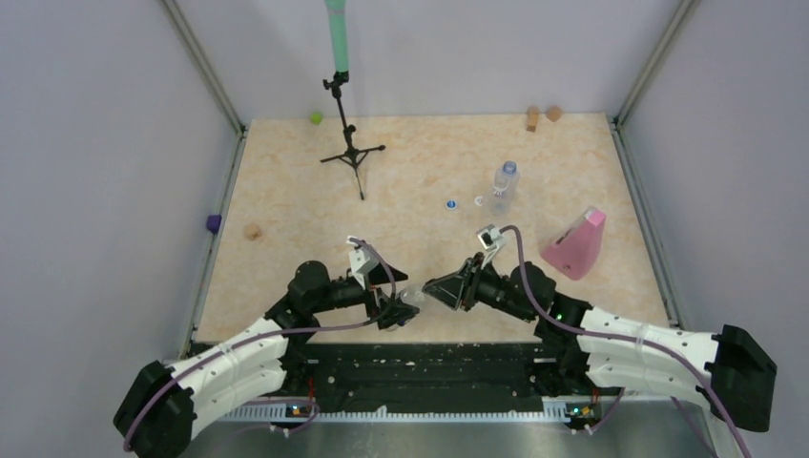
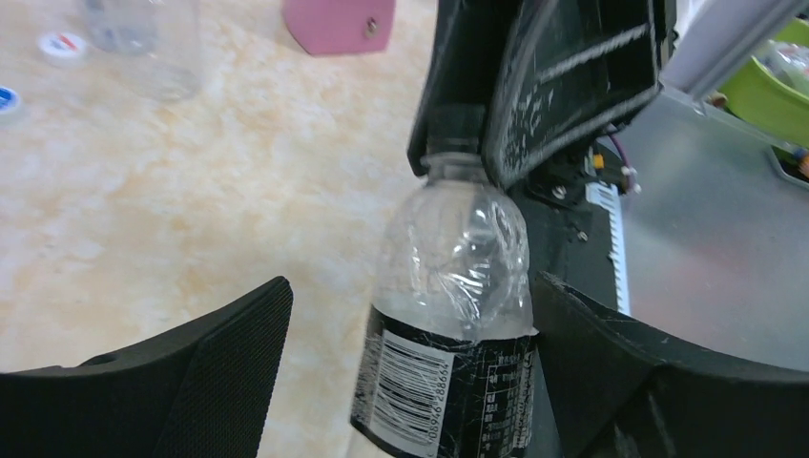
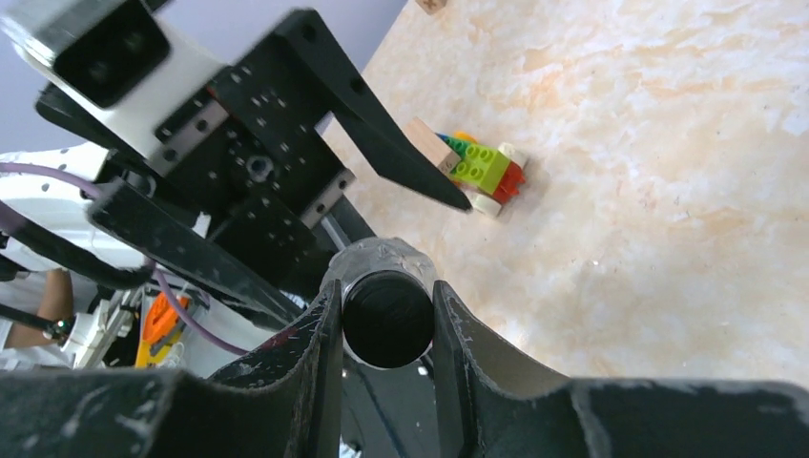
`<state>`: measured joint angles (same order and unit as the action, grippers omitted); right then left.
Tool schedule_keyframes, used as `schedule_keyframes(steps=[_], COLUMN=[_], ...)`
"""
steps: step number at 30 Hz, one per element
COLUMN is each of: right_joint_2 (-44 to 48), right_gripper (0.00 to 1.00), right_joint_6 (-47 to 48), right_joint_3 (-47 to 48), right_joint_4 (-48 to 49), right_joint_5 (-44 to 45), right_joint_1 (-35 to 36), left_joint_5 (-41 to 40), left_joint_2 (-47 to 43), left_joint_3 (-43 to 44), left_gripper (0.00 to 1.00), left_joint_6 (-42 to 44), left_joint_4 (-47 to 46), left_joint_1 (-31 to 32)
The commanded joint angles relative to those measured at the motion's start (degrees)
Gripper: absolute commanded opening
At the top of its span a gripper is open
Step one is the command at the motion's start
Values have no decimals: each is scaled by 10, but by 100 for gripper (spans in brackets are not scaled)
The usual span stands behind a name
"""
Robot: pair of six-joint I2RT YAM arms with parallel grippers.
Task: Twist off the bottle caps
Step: Pick up the plastic bottle at the center of the board.
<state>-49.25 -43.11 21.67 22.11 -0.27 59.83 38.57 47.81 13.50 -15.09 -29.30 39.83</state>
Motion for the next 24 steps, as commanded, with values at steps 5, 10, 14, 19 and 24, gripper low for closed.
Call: schedule_keyframes(steps=[5, 10, 14, 19, 24], right_joint_2=[-5, -12, -10, -4, -1], right_gripper=[0, 0, 0, 0, 0], right_joint_6=[18, 15, 9, 7, 7], right_joint_3=[-1, 0, -4, -6, -2], right_joint_4=[-18, -3, -1, -5, -10], right_joint_5=[-56, -50, -44, -30, -14], right_joint_1=[1, 2, 2, 1, 1], left_joint_5=[-66, -65, -117, -112, -116], left_joint_2=[-71, -72, -86, -135, -175], left_joint_3=[-42, -47, -71, -94, -78], left_gripper=[94, 95, 95, 95, 94], left_joint_6=[-16, -49, -127, -98, -61], left_joint_4=[-44, -56, -80, -117, -32], left_joint_1=[-1, -1, -1, -1, -1])
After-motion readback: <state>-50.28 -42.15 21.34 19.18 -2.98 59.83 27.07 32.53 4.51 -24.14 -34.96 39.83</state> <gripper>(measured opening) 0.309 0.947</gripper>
